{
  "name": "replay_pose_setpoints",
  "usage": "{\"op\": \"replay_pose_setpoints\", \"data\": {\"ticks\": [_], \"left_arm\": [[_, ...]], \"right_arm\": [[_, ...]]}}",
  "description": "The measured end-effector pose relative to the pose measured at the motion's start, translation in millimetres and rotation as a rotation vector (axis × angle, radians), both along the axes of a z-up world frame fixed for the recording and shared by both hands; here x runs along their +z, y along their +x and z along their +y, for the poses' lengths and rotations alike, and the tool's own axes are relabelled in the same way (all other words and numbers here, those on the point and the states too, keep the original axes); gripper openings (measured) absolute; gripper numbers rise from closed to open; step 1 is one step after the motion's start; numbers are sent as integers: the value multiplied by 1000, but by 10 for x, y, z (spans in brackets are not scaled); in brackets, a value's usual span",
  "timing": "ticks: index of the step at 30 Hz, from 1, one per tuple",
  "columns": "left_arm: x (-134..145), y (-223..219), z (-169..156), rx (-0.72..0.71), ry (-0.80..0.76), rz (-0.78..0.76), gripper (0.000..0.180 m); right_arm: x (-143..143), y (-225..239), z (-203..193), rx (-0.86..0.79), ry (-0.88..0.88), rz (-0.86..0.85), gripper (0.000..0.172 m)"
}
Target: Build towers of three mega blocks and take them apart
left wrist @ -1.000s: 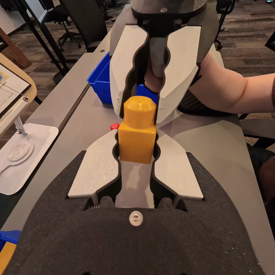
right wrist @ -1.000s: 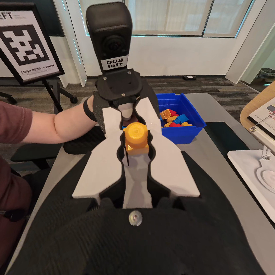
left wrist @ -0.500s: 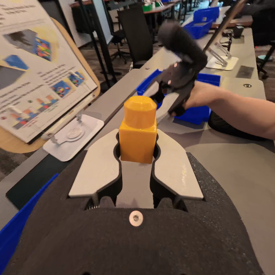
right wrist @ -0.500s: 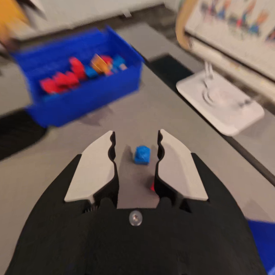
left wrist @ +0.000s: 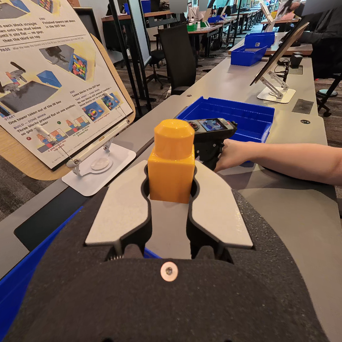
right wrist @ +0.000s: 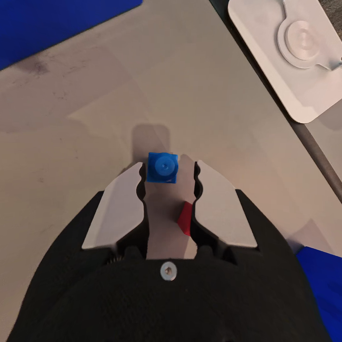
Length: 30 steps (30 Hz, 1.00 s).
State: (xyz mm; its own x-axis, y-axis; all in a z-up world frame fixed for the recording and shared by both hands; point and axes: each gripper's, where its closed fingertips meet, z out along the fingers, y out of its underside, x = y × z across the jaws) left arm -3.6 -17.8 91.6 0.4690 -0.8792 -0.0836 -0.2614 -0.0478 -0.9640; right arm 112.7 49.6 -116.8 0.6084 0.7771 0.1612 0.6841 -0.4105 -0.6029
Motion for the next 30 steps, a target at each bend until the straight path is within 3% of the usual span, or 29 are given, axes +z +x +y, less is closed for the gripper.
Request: {"op": "replay_pose_setpoints", "data": {"ticks": [5, 12, 18, 22, 27, 30], "left_arm": [[-14, 19, -10, -6, -6, 11, 41], [-40, 81, -66, -31, -10, 35, 41], [-112, 126, -33, -42, -31, 43, 41], [-223, 223, -70, -100, -99, 46, 41], [-436, 503, -173, -219, -222, 46, 41], [-649, 710, -252, -277, -283, 104, 41]], "right_arm": [[83, -84, -63, 38, -16, 66, 45], [-205, 22, -76, -39, -97, -46, 44], [-195, -66, -69, -17, -132, 49, 37], [251, -65, -61, 5, -110, 243, 37], [1323, -93, -406, 257, -70, 672, 37], [1842, -54, -716, 410, -23, 836, 37]]}}
